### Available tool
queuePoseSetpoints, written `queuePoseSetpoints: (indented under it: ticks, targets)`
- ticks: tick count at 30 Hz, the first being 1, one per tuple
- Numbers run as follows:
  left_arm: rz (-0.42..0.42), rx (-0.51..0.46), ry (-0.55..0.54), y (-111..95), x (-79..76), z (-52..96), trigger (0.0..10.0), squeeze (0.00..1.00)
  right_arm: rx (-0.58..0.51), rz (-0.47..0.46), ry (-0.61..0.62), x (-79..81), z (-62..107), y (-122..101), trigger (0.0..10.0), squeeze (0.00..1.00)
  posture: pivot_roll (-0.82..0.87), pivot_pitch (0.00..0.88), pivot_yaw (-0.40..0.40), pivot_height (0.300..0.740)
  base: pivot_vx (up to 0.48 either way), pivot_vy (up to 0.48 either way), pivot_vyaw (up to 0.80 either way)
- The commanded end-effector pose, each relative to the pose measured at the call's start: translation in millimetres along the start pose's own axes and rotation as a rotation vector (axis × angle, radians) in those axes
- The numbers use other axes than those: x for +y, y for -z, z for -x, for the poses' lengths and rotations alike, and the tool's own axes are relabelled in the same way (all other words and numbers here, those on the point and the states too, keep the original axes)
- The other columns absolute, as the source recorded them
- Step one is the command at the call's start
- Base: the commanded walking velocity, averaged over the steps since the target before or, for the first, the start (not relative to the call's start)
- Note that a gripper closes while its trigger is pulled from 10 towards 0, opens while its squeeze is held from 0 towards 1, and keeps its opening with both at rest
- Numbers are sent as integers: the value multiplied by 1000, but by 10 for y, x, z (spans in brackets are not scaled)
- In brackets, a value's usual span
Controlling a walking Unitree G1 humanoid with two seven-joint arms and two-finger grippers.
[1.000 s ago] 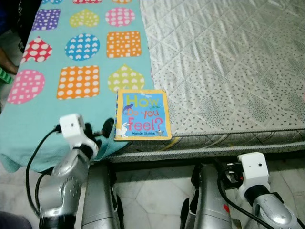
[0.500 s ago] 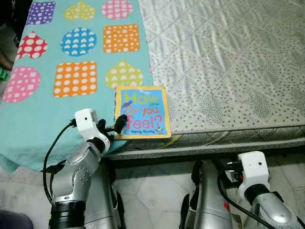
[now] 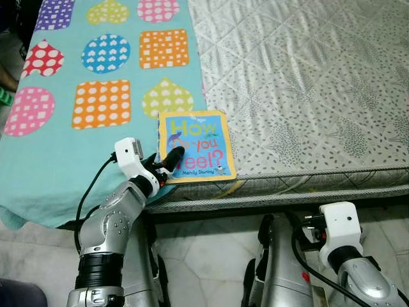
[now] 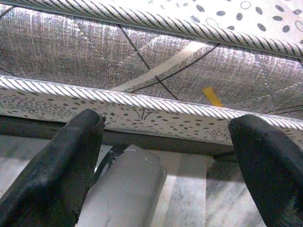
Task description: Clean up the room
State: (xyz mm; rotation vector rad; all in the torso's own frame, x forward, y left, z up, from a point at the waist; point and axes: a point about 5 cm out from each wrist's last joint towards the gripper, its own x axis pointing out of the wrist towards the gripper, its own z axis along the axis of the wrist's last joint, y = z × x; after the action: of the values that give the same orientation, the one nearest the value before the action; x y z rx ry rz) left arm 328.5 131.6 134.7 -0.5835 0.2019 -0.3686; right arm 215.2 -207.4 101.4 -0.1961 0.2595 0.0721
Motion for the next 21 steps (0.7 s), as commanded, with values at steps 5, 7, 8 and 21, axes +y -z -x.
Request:
queuePoseSetpoints:
  ticks: [5,7,8,21]
  targets:
    - [12,50,27,95,7,-2,0,0,21,-3,17,-14,52,39,10000,0,-178,402,-2,524,0,0,0]
    - [10,55,36,91,-20,0,2353,0,22,-2,16,-12,50,43,10000,0,-177,401,0,524,0,0,0]
    - [10,60,43,103,-49,11,10000,0,22,-2,15,-10,48,44,10000,0,-176,400,0,524,0,0,0]
    - [54,125,48,402,-181,413,10000,1000,24,-2,7,6,35,55,10000,0,-165,388,11,524,0,0,0]
